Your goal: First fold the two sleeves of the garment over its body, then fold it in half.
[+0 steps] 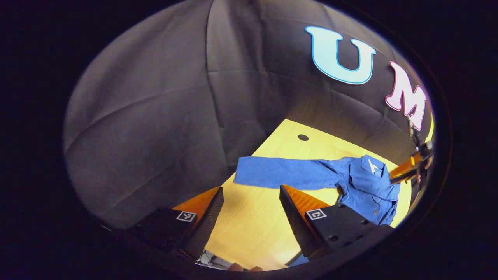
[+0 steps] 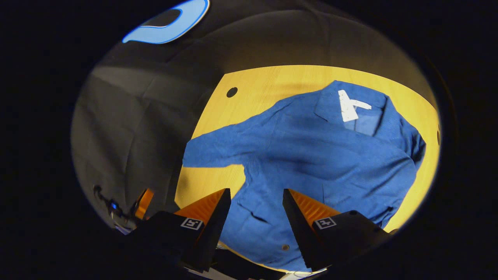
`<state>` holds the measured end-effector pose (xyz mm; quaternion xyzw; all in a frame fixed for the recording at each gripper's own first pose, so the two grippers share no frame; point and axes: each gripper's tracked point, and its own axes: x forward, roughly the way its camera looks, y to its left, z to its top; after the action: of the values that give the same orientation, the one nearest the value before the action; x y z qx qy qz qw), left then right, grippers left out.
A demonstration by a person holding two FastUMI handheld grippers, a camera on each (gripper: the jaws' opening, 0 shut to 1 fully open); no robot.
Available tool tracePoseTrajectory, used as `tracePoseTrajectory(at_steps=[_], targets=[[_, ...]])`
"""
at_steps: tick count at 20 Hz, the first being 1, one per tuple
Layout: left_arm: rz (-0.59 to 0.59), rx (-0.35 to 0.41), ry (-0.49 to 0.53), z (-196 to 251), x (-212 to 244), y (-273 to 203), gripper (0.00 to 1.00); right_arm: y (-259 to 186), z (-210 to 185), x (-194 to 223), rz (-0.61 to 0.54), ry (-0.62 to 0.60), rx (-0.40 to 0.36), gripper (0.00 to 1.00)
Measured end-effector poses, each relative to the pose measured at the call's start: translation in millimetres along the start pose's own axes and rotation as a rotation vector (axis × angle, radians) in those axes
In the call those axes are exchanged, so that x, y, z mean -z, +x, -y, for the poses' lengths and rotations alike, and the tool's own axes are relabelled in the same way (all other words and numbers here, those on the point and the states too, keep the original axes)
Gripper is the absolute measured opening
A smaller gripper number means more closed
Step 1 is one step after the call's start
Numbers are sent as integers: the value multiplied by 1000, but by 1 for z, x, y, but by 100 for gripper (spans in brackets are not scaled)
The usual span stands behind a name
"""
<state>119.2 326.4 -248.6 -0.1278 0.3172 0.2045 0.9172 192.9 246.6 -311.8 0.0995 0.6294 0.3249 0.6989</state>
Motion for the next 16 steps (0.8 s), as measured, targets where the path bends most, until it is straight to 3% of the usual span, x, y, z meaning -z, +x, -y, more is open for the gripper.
tracePoseTrajectory(at_steps=[3,9,12,16], targets=[[-73,32,40,2,-3,61,85,-57,25,40,41,55,-8,88],[-175,-2,128,-18,-6,141,85,-139,121,150,70,221,143,87],[-202,4,164,-14,-8,167,85,-169,135,184,112,390,137,88],[-258,8,151,-13,4,182,85,-187,147,203,149,421,174,87]])
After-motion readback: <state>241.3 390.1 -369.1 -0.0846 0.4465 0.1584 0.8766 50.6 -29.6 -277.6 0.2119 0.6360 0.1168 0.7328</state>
